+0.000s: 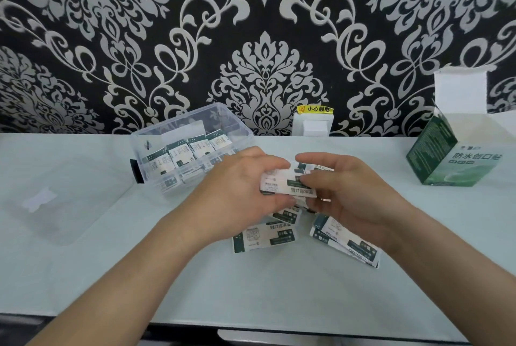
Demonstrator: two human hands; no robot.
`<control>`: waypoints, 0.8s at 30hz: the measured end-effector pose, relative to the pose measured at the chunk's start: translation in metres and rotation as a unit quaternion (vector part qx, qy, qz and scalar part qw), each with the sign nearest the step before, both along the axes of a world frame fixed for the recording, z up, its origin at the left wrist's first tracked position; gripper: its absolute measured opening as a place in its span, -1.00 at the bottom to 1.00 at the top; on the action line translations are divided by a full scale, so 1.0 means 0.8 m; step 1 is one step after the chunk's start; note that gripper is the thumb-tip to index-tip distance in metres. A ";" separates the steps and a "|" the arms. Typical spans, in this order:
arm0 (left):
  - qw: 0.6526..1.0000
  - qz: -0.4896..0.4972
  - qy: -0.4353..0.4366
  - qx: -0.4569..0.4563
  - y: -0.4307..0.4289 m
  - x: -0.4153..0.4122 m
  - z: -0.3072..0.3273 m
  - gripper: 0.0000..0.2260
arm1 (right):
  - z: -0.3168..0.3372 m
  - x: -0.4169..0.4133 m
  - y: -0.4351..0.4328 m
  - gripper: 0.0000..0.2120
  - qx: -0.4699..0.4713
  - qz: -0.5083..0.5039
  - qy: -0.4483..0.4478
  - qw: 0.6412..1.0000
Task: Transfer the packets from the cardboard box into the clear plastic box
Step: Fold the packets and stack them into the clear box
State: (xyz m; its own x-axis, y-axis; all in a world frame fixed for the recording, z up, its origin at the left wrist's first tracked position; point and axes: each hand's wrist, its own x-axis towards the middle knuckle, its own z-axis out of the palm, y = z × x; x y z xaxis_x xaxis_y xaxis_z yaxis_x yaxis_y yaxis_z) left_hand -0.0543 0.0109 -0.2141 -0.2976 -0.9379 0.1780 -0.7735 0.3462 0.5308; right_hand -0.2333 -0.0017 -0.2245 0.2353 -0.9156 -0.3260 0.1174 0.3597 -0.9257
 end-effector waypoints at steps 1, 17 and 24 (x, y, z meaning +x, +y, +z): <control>1.000 0.000 0.011 -0.006 0.002 -0.005 -0.003 -0.53 | -0.003 0.003 0.001 -0.72 -0.005 -0.004 -0.002 1.000; 0.916 0.024 0.387 0.102 -0.003 -0.014 0.010 -0.90 | -0.005 0.008 0.009 -0.61 -0.002 0.094 -0.081 0.992; 0.901 0.051 0.399 0.164 -0.004 -0.021 0.005 -0.82 | 0.001 -0.008 -0.002 -0.48 -0.080 0.194 0.023 0.978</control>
